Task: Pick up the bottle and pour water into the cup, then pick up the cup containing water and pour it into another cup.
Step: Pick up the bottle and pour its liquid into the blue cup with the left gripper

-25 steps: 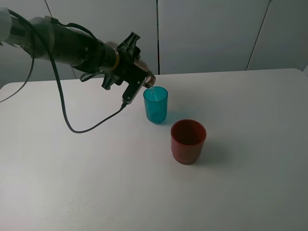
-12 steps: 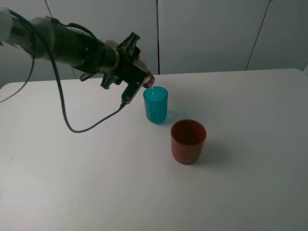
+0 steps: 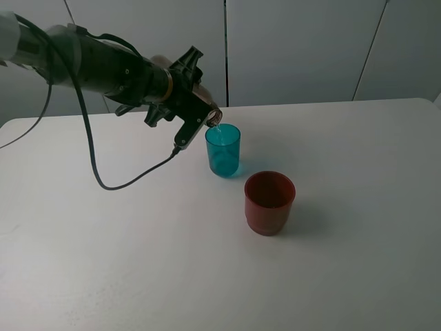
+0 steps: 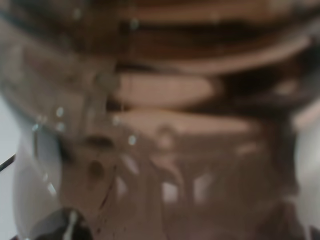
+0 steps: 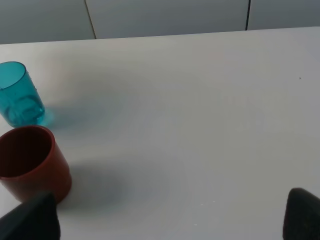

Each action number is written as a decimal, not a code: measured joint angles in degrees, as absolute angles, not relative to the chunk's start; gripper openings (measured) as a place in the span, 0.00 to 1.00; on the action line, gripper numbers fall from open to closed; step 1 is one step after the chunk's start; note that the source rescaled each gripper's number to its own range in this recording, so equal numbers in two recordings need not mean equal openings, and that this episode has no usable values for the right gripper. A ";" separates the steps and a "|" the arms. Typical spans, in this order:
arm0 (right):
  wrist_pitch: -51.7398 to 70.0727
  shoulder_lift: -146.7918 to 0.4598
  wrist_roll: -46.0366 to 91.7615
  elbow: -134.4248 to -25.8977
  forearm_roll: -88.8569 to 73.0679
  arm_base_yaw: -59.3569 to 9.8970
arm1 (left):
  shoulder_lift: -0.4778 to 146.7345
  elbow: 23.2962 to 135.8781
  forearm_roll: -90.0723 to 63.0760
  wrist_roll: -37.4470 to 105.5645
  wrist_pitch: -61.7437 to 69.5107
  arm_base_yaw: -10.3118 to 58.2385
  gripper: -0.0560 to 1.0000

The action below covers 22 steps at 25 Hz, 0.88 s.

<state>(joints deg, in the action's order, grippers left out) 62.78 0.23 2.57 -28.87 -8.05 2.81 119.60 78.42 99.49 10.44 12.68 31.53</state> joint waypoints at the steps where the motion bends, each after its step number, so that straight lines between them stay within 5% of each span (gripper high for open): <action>1: 62.78 0.23 2.57 -28.87 -8.05 2.81 | 119.60 78.42 99.49 10.54 12.68 31.53 0.08; 22: 62.78 0.23 2.57 -28.87 -8.05 2.81 | 119.60 78.42 99.60 12.50 14.17 32.46 0.08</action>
